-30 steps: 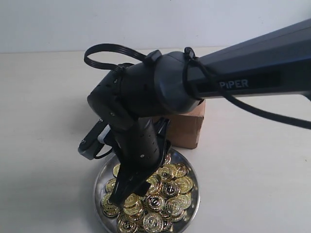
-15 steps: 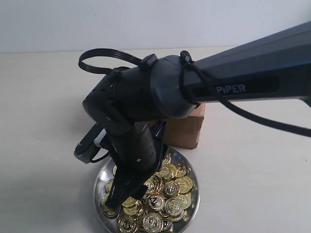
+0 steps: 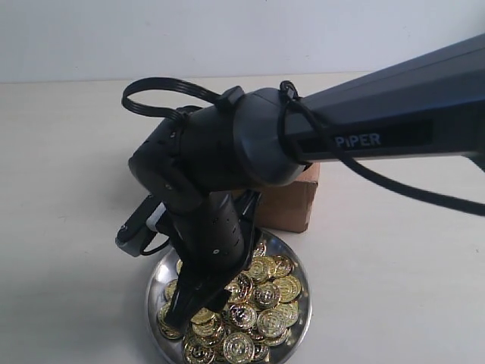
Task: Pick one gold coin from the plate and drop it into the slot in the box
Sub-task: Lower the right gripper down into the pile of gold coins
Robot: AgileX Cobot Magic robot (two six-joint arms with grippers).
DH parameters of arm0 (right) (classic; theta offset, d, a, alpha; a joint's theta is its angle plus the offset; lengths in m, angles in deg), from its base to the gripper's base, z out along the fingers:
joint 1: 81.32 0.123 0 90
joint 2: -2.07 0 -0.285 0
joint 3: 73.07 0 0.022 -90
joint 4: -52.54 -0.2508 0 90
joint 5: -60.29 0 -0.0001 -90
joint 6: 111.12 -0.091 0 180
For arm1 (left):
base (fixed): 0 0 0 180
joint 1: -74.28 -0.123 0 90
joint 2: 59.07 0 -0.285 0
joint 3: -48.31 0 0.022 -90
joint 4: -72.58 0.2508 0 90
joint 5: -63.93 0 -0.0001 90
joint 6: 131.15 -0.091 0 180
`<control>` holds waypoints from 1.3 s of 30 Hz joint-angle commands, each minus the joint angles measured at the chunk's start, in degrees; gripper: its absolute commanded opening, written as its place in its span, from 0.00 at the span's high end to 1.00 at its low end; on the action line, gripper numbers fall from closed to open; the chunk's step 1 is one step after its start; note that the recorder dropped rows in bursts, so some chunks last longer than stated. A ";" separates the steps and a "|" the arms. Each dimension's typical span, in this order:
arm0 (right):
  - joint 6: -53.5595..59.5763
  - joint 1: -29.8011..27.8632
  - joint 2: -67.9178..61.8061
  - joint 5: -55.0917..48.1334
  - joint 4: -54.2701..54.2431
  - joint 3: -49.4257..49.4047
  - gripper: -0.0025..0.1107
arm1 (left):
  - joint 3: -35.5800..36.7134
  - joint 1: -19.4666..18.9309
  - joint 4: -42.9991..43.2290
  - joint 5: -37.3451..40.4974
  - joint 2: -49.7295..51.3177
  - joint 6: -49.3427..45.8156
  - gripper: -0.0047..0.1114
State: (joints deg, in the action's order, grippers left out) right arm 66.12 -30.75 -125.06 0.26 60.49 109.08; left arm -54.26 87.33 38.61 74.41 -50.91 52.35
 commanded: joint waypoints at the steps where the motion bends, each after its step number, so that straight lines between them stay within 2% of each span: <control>1: -0.20 0.09 -1.14 -0.06 -0.12 0.61 0.49 | -0.21 0.34 0.11 -0.12 -0.36 -0.22 0.96; 32: -0.33 0.09 -1.49 0.41 -0.49 0.61 0.53 | -0.21 0.34 0.11 -0.12 -0.36 -0.22 0.96; 39: 3.06 0.09 -1.49 0.41 -3.57 0.61 0.53 | -0.21 0.34 0.11 -0.12 -0.36 -0.22 0.96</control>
State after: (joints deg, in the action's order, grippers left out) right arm 67.77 -30.75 -126.64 0.28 57.60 109.32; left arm -54.26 87.33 38.61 74.50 -50.91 52.35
